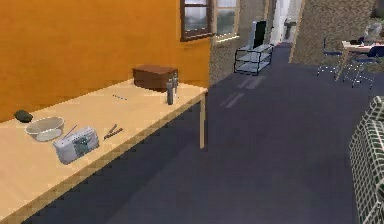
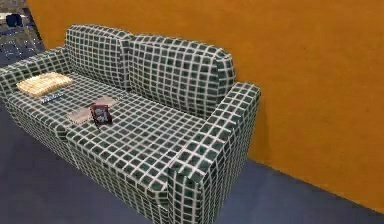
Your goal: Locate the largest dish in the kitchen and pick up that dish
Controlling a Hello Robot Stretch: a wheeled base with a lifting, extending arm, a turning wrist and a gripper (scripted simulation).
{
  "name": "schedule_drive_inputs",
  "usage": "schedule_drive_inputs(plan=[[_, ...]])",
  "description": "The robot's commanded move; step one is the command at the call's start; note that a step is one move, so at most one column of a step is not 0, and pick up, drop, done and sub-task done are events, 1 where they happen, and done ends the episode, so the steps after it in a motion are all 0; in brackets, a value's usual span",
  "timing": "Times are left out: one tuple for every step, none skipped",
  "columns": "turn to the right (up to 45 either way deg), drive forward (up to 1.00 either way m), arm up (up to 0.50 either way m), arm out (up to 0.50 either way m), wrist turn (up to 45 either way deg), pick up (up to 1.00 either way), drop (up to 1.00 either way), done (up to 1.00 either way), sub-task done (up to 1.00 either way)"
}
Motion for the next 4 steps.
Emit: schedule_drive_inputs(plan=[[30.0,0.0,0.0,0.0,0.0,0.0,0.0,0.0,0.0],[0.0,1.0,0.0,0.0,0.0,0.0,0.0,0.0,0.0],[0.0,1.0,0.0,0.0,0.0,0.0,0.0,0.0,0.0],[3.0,0.0,0.0,0.0,0.0,0.0,0.0,0.0,0.0]])
